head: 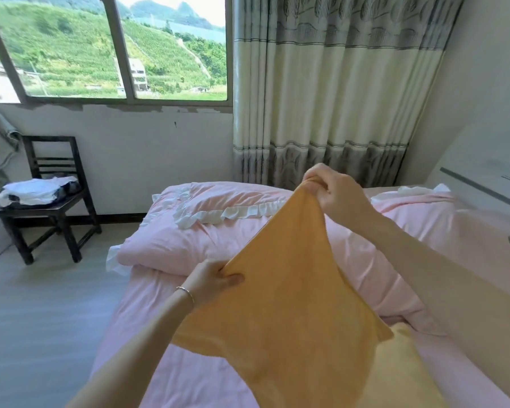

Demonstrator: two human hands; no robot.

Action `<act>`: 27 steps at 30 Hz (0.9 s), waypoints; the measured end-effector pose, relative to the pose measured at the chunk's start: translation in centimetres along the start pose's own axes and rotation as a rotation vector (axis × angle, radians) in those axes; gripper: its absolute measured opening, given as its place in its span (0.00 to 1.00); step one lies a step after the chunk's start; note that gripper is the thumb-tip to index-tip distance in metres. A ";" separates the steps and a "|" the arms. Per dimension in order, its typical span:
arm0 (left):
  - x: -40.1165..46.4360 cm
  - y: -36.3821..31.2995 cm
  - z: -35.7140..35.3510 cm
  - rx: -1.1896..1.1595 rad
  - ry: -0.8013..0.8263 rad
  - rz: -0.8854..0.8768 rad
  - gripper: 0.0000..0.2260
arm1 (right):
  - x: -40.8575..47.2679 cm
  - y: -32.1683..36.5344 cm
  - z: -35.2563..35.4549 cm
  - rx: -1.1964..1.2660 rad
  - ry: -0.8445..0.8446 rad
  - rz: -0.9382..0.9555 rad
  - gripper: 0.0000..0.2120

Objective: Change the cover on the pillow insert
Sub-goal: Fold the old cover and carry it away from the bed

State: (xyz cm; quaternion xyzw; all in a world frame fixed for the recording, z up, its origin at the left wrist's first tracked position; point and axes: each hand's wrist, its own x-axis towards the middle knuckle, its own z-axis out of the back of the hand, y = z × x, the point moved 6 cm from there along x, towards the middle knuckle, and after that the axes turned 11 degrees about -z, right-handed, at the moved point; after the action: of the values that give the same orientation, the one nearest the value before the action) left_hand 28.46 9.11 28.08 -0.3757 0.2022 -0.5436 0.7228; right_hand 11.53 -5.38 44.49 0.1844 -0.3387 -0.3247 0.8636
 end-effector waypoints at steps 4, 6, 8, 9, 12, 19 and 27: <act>-0.7 3.0 3.5 0.315 -0.072 0.127 0.19 | 1.0 -4.9 1.3 -0.039 -0.136 -0.206 0.04; -0.5 3.5 5.1 0.378 -0.104 0.156 0.22 | 1.0 -6.3 1.3 -0.078 -0.184 -0.263 0.06; -0.2 2.7 5.7 0.323 -0.106 0.181 0.21 | 0.9 -6.7 0.8 -0.087 -0.218 -0.306 0.07; -0.1 2.0 5.8 0.214 -0.130 0.215 0.19 | 0.8 -6.4 0.3 -0.078 -0.219 -0.322 0.06; 0.2 0.5 5.9 -0.287 -0.295 0.331 0.12 | 0.4 -4.7 -1.9 -0.007 -0.099 -0.298 0.04; 1.7 -2.9 4.8 -0.992 -0.472 0.433 0.07 | -3.0 1.3 -9.2 0.576 0.293 -0.226 0.05; 1.3 -5.6 5.4 -1.242 -0.405 0.348 0.07 | -3.8 2.6 -11.7 0.568 0.323 -0.115 0.07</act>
State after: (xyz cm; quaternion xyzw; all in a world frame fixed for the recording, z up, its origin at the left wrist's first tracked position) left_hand 29.13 8.92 35.96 -0.7778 0.3953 -0.1212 0.4734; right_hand 18.79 0.26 35.95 0.4858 -0.2633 -0.2321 0.8005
